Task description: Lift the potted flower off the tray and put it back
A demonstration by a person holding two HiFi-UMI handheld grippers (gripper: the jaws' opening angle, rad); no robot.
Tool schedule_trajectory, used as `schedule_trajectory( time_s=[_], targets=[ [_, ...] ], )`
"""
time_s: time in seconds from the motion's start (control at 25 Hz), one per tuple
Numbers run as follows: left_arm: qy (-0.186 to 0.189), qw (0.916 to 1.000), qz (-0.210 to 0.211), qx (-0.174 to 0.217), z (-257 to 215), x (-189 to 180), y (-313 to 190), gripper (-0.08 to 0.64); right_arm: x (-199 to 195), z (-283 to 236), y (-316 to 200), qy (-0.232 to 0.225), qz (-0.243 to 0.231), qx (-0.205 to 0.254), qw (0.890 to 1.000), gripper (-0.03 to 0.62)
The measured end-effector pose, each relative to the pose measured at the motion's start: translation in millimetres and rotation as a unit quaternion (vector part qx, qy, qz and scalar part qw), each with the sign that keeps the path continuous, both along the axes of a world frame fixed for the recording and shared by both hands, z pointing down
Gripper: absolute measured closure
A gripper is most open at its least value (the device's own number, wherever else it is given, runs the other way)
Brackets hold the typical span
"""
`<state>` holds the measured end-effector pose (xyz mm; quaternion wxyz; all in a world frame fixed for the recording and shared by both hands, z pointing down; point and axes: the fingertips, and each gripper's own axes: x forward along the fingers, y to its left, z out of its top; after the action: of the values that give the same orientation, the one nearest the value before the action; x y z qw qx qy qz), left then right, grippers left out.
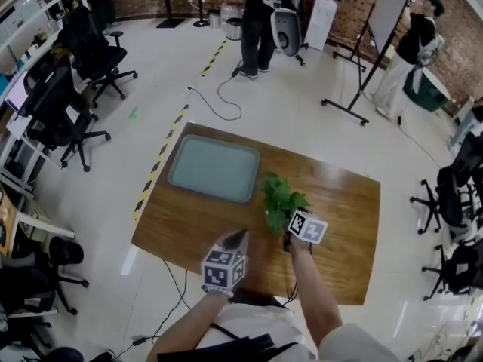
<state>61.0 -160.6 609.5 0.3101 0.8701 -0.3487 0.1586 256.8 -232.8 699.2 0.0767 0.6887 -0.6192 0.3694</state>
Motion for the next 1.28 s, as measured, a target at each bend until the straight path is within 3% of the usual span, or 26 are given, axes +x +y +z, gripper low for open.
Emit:
schedule_trajectory(
  time_s=[0.6, 1.28],
  targets=[
    [0.005, 0.9996, -0.026, 0.003, -4.0, -10.6, -6.7, 0.565, -17.1, -32.7, -28.2, -0.006, -0.022, 0.04, 0.999, 0.557],
    [-0.009, 0.9948, -0.101, -0.004, 1.7, -72.5, -27.4, 0.565, -118.6, -40.4, -113.2, -0.039, -0.097, 0.053, 0.993, 0.557]
  ],
)
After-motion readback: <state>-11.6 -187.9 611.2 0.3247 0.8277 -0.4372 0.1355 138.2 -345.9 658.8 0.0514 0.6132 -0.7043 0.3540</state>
